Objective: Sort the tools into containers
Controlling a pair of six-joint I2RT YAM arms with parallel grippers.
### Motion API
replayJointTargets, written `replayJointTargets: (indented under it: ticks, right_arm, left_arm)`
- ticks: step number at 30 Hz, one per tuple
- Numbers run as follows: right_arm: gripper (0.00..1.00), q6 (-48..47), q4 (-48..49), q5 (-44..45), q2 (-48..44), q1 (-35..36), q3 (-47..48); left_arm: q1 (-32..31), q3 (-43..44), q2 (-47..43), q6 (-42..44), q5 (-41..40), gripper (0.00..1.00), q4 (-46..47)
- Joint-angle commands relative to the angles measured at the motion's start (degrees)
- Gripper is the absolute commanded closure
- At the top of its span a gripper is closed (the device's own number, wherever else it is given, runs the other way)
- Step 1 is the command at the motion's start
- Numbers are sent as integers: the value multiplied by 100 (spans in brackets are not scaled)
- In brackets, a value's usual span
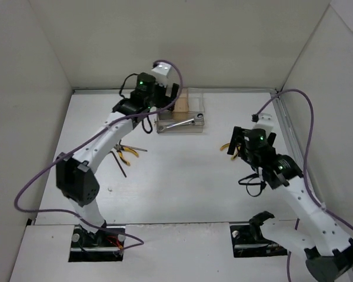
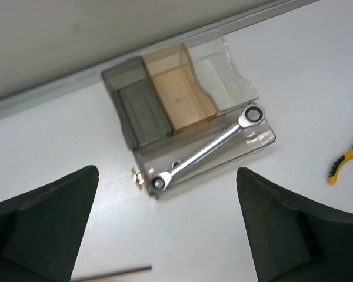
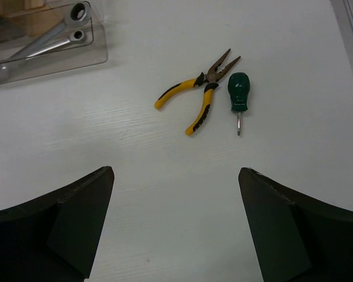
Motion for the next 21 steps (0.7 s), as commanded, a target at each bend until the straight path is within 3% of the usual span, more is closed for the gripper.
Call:
replayJointTargets:
  ticks: [1, 6, 9, 16, 21]
  right_arm:
    - [16, 112, 364, 241, 689, -245, 449]
    - [19, 7, 751, -401, 1648, -789, 608]
    - [20, 7, 1102, -779, 2070, -1315, 529]
    - [22, -450, 1568, -543, 3019, -1915, 459]
    - [24, -608, 2025, -999, 3582, -2451, 309]
  left_arm:
    - [454, -676, -967, -1232, -189, 0, -1050]
    - [780, -2721, -2505, -1461, -495, 0, -946]
    - [1026, -3443, -3174, -1620, -708, 0, -1174]
    - [1264, -4536, -4380, -1330, -409, 0, -1297]
    - [1449, -4826, -4907, -812, -233, 0, -1587]
